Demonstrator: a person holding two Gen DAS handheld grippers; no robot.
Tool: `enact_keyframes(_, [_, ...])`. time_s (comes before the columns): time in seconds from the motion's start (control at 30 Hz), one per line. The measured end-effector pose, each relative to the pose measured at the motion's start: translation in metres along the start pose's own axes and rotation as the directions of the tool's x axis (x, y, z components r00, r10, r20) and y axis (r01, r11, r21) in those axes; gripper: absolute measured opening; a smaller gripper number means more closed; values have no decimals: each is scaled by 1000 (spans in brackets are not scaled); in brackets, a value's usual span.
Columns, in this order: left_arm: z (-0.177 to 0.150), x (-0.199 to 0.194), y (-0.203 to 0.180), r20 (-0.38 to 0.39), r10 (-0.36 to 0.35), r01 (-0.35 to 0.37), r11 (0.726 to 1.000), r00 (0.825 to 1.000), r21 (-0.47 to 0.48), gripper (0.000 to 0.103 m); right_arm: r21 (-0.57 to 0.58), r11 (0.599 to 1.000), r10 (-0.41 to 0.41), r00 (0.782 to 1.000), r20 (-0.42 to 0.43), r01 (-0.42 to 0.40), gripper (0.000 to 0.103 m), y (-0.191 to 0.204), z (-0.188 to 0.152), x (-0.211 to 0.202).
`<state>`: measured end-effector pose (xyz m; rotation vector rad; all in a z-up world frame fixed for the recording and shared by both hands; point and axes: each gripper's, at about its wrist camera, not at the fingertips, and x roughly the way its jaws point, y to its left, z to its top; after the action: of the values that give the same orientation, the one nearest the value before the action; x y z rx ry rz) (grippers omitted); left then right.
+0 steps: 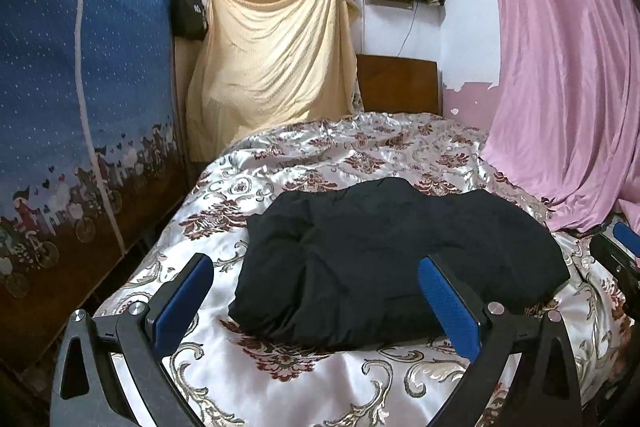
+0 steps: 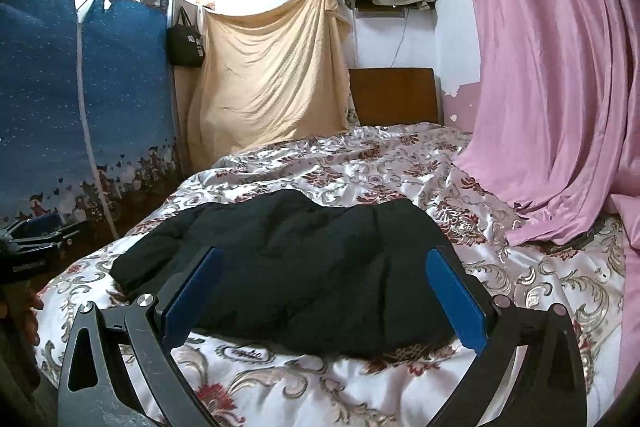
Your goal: Fold large clothes
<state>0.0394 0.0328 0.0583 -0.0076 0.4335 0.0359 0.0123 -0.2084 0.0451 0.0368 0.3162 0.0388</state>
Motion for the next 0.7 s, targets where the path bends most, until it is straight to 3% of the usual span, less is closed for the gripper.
enact_keyframes(0.37, [-32, -19, 8, -8, -16, 16, 999, 1000, -37, 103, -50, 999, 12, 1000, 21, -11, 101, 21, -23, -36])
enact_keyframes(0.7, [-57, -33, 6, -10, -39, 38, 999, 999, -29, 103, -42, 999, 16, 1000, -11, -17, 101, 21, -41, -48])
